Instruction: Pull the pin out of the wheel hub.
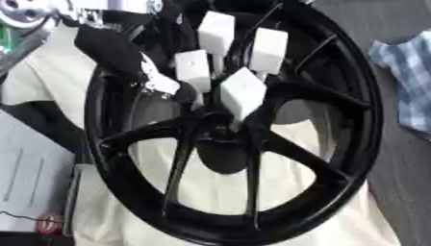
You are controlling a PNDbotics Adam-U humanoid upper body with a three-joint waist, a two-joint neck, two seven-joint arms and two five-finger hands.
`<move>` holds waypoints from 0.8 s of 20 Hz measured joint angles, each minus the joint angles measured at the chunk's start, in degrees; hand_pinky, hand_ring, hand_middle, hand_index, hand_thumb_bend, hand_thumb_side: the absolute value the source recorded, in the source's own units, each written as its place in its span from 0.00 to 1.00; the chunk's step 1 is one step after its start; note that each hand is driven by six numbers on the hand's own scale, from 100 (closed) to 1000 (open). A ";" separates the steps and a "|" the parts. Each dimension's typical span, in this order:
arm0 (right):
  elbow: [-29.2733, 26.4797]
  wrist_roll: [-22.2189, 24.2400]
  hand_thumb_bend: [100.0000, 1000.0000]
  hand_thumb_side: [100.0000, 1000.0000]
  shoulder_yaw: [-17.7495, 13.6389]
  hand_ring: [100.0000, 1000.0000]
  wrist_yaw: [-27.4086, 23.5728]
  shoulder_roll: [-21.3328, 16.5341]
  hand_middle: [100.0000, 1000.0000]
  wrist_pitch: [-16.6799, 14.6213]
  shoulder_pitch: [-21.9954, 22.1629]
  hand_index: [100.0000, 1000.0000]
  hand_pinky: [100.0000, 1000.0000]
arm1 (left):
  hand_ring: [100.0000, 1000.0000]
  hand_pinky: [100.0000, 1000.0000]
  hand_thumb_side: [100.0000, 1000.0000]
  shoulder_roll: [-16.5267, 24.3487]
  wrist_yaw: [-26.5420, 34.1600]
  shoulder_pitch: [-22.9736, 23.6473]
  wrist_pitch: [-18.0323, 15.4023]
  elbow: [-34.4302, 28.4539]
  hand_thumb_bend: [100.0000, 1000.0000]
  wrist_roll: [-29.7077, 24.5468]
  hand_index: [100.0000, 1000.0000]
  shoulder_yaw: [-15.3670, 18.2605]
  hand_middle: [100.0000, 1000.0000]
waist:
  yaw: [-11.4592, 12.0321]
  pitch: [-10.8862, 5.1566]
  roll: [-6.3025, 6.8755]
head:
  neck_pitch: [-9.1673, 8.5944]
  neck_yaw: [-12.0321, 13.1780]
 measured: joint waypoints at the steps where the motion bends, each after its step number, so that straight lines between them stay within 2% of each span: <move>1: 0.00 0.01 0.00 0.43 0.01 0.82 0.01 0.11 0.60 0.01 0.00 0.73 0.92 | 0.74 0.79 0.55 -0.20 -0.09 0.00 -0.01 0.18 0.47 -0.01 0.80 -0.02 0.66 | 0.00 0.02 -0.03 | 0.00 0.02; 16: 0.00 0.19 0.00 0.43 0.05 0.83 0.19 0.84 0.60 0.31 -0.06 0.74 0.92 | 0.73 0.77 0.54 -1.88 -2.31 0.11 0.09 3.38 0.49 0.09 0.78 -0.50 0.64 | -0.46 0.47 -0.12 | -0.12 0.53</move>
